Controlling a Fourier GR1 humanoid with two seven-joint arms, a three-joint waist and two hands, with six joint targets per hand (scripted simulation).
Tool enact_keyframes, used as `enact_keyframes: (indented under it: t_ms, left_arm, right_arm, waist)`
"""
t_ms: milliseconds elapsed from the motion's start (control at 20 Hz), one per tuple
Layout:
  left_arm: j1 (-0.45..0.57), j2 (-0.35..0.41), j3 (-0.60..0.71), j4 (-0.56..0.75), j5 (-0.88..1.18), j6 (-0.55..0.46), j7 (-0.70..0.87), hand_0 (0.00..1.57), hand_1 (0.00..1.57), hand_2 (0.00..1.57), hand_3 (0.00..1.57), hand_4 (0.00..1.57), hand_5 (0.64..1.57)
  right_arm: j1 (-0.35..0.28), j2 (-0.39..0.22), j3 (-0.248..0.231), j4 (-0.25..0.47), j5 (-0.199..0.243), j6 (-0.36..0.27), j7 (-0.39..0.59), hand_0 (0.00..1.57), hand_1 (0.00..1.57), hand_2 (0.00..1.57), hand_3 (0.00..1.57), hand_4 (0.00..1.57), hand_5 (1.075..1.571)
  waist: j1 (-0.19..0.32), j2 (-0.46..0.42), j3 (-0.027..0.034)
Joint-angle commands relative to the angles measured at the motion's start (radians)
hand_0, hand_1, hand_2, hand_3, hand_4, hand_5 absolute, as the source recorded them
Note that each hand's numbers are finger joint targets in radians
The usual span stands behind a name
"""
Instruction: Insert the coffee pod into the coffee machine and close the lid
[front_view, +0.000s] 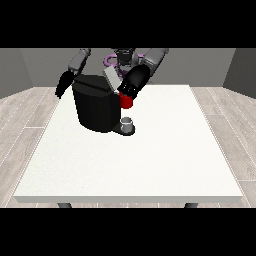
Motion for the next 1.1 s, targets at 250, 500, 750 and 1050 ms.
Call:
enact_keyframes:
  t_ms: [250, 500, 750, 1050]
  left_arm:
    - [0.01, -0.046, -0.02, 0.005, -0.021, -0.005, 0.007, 1.11, 1.11, 1.14, 1.02, 0.0, 1.571]
    - [-0.025, -0.046, 0.009, 0.0, -0.004, 0.026, -0.019, 1.15, 1.15, 1.15, 0.95, 0.0, 1.571]
    - [-0.034, -0.028, 0.037, 0.019, -0.011, 0.108, -0.036, 1.24, 1.24, 1.2, 0.97, 0.0, 1.571]
    - [-0.039, 0.019, 0.025, 0.015, -0.04, 0.122, -0.094, 1.22, 1.22, 1.17, 0.89, 0.0, 1.571]
  right_arm:
    - [0.008, -0.007, -0.029, 0.047, -0.016, -0.001, -0.021, 0.0, 0.0, 0.0, 0.0, 0.0, 1.571]
    - [-0.008, -0.013, -0.021, 0.048, 0.006, -0.013, -0.017, 0.0, 0.0, 0.0, 0.0, 0.0, 1.571]
    - [-0.019, 0.002, 0.024, -0.003, 0.042, -0.025, 0.012, 0.0, 0.0, 0.0, 0.0, 0.07, 1.571]
    - [-0.074, -0.02, -0.005, -0.018, 0.007, 0.004, 0.036, 0.0, 0.0, 0.0, 0.0, 0.19, 1.571]
  waist:
    - [0.029, -0.02, 0.0002]
    - [0.02, -0.001, 0.0001]
    - [-0.028, 0.041, -0.0003]
    - [-0.027, 0.063, -0.0002]
